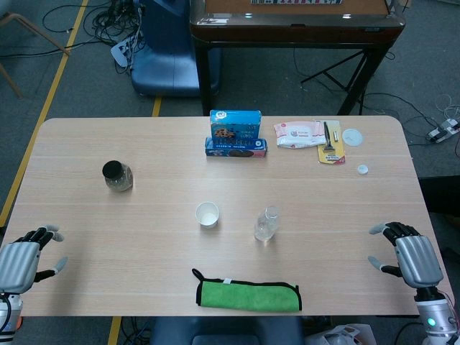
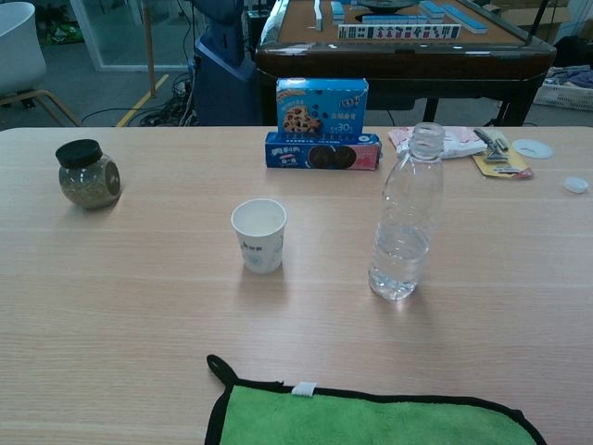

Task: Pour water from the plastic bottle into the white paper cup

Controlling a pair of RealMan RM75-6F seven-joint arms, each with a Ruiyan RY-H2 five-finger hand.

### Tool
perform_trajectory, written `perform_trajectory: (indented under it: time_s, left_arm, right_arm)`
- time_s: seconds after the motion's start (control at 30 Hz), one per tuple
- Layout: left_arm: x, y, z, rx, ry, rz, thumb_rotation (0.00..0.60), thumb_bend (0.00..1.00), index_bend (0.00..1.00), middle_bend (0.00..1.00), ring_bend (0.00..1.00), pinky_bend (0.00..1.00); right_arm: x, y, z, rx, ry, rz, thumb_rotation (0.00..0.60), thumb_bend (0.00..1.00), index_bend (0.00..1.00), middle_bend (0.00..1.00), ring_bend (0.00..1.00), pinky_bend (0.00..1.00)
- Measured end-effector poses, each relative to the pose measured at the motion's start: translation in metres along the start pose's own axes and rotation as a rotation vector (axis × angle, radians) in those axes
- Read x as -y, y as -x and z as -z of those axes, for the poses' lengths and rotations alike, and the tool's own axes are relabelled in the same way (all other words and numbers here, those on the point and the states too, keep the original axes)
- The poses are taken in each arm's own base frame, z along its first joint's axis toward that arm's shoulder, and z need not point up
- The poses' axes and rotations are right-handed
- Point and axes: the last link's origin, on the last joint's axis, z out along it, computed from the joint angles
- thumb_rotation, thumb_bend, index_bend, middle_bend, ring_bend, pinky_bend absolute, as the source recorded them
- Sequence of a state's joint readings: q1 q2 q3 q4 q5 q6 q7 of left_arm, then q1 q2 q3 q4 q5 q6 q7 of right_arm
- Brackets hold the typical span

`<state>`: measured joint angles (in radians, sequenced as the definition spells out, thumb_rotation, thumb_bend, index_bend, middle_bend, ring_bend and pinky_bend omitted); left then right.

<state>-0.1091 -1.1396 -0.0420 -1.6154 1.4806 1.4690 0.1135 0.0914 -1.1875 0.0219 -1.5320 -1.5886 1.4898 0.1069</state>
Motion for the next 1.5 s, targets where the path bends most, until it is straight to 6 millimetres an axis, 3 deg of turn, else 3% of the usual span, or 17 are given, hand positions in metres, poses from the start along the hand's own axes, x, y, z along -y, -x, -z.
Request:
perform_trajectory:
  time_s: [0.4,0.6,1.0,1.23,1.5]
  left_arm:
    - [-0.004,0.0,0.005,0.014,0.011,-0.005,0.6,0.2,0.43,0.32,0.36,0.53]
    - [-0.005,0.003,0.004,0.023,0.016,-0.003,0.6,0.2,0.43,0.32,0.36,0.53]
    - [-0.006,0.005,0.003,0.039,0.024,-0.001,0.6,0.2,0.44,0.33,0.37,0.53]
    - [-0.005,0.006,0.003,0.043,0.019,0.003,0.6,0.2,0.44,0.35,0.37,0.53]
    - [-0.004,0.005,0.003,0.04,0.015,-0.007,0.6,0.2,0.47,0.38,0.39,0.53]
  right_arm:
    - [0.007,0.009,-0.022,0.018,-0.033,-0.014,0.6,0.0,0.41,0.32,0.26,0.4]
    - [0.016,0.015,-0.044,0.046,-0.052,-0.003,0.6,0.0,0.38,0.29,0.23,0.4]
    - [0.051,0.028,-0.086,0.099,-0.124,-0.076,0.6,0.0,0.27,0.22,0.17,0.38]
    - [0.071,0.04,-0.104,0.169,-0.182,-0.133,0.6,0.0,0.2,0.17,0.13,0.3]
    - [0.095,0.055,-0.123,0.246,-0.25,-0.207,0.6,0.0,0.2,0.16,0.13,0.27]
